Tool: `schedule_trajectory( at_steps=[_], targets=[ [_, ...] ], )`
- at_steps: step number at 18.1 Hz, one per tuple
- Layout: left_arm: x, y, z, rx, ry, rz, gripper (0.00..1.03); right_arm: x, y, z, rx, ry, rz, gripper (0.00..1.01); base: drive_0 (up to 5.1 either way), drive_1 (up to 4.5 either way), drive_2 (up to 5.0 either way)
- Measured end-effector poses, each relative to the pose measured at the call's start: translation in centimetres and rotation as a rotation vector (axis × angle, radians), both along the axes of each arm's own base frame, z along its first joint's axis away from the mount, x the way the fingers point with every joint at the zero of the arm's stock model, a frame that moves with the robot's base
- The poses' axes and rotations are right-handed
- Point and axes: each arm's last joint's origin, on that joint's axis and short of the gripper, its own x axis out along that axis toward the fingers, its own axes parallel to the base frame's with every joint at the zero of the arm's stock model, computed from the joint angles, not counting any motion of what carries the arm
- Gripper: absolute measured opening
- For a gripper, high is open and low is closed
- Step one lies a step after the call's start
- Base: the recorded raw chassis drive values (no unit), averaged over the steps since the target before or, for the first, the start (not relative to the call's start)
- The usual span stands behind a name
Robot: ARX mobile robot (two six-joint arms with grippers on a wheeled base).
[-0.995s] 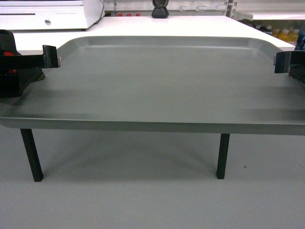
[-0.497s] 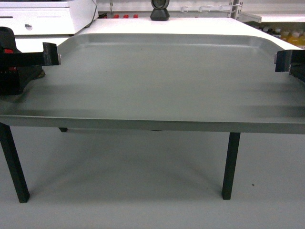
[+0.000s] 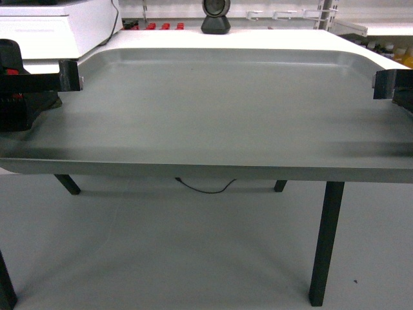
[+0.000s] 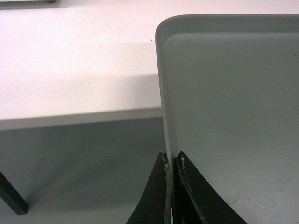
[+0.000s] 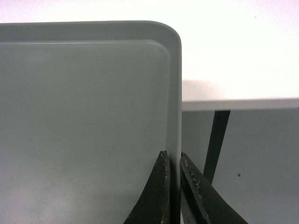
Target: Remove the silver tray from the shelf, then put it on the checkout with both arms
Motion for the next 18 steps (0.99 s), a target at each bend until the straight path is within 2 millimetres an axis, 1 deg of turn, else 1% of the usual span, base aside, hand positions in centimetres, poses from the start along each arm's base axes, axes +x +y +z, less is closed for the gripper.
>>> schedule_trajectory(
  at_steps=[18],
  targets=[
    [0.0,0.0,0.03,-0.001,-0.003,0.0,0.03,0.01,0.01,0.0,-0.001,-0.001,0.002,0.03,0.0,4.23,-4.2]
  ],
)
